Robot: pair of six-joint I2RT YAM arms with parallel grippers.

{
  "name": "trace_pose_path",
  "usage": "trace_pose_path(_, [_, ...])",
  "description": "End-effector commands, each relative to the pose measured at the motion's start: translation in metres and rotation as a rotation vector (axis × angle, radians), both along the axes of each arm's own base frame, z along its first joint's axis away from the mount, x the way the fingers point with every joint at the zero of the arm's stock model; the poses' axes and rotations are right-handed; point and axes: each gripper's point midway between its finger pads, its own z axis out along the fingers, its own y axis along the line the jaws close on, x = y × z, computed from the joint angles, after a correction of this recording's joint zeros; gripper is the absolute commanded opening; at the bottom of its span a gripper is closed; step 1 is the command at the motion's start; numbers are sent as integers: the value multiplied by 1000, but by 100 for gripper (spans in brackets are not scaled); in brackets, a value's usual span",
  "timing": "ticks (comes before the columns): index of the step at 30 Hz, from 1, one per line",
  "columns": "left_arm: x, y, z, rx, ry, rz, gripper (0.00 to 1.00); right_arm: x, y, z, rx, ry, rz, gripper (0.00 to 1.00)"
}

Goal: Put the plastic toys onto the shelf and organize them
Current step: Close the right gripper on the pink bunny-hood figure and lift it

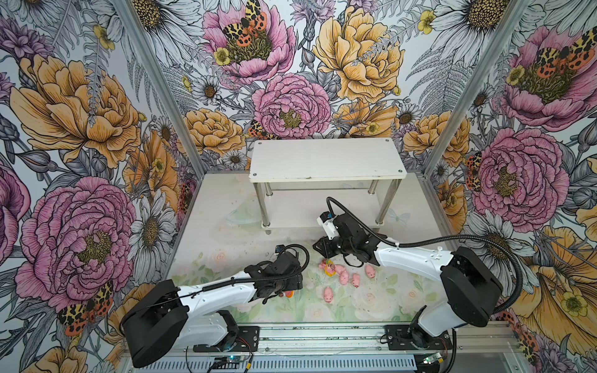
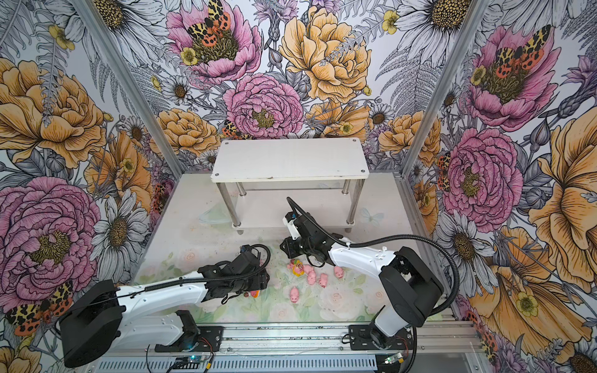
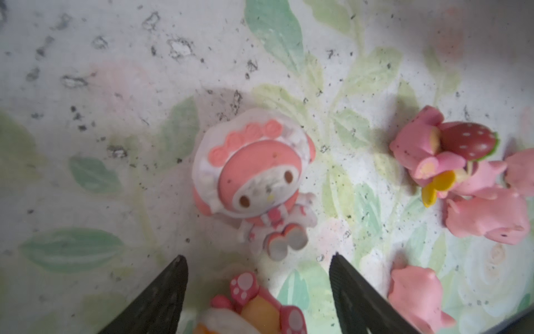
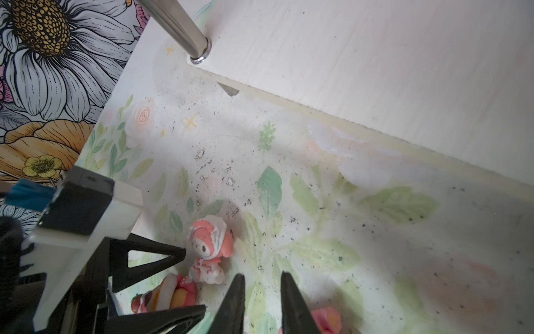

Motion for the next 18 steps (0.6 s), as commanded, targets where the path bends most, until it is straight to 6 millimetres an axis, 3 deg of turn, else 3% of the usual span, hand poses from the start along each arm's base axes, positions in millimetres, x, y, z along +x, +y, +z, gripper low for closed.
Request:
trace_pose_path(1, [22, -13, 12, 2, -69, 5, 79, 2, -9, 10, -4, -47, -24, 25])
trace_pose_path(6, [32, -18, 6, 11, -62, -3, 76, 0, -13, 6, -13, -42, -27, 25])
trace_pose_path(15, [43, -17, 6, 17, -78, -12, 52, 2, -10, 0, -19, -27, -17, 26])
trace_pose_path(18, [45, -16, 8, 19, -88, -16, 40, 3, -9, -1, -20, -22, -20, 26])
